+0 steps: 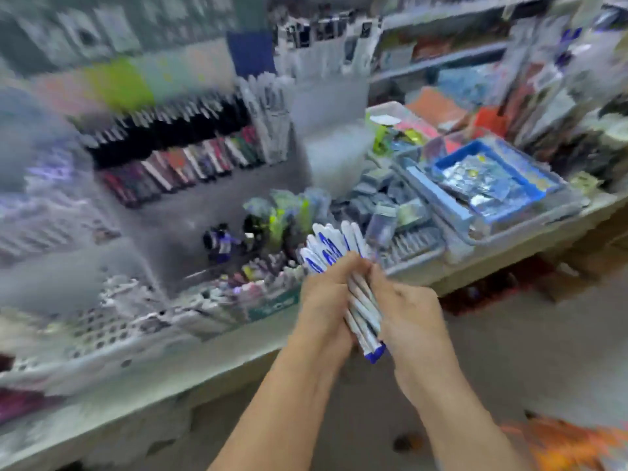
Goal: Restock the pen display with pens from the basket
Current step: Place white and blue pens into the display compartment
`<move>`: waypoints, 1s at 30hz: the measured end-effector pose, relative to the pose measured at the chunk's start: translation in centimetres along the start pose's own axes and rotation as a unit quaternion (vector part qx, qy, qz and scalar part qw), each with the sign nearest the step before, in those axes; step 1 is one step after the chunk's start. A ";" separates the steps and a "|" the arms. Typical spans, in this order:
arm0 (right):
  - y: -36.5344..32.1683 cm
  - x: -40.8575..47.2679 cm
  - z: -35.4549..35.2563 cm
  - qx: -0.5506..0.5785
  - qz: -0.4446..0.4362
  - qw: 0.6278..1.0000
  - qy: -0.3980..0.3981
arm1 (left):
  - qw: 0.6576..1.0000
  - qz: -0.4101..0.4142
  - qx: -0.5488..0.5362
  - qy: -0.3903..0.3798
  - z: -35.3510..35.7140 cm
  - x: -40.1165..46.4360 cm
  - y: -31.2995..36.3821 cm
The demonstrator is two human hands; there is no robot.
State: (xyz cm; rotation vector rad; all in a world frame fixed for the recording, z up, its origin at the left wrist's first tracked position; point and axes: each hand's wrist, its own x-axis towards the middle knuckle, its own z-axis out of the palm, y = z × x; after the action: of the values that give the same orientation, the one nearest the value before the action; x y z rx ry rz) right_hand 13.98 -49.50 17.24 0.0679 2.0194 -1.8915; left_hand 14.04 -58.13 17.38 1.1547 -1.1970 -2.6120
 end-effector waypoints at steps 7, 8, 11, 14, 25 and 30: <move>-3.3 -2.9 15.5 0.021 -0.018 0.997 -0.074 | 0.990 0.094 -0.096 0.042 -13.1 -2.9 10.6; -3.7 -3.2 16.5 0.024 -0.011 0.997 -0.073 | 0.989 0.100 -0.105 0.042 -14.0 -3.2 11.4; -4.8 -3.2 18.4 0.005 -0.013 0.993 -0.119 | 0.987 0.100 -0.117 0.050 -15.7 -3.7 13.4; -6.0 -2.3 18.9 -0.073 -0.058 0.979 -0.181 | 0.986 0.079 -0.142 0.037 -16.8 -3.8 14.9; -9.2 2.3 21.4 -0.196 -0.083 0.920 -0.328 | 0.984 0.034 -0.156 0.083 -18.3 -2.5 18.4; -10.1 6.1 22.6 -0.141 -0.050 0.939 -0.309 | 0.981 0.092 -0.122 0.120 -17.6 -1.1 18.9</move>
State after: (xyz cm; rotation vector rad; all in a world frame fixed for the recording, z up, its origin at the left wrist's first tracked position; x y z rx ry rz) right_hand 10.74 -73.79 24.38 -0.6347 1.8299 -1.4056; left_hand 21.51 -82.19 23.25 1.2028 -0.8632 -2.3240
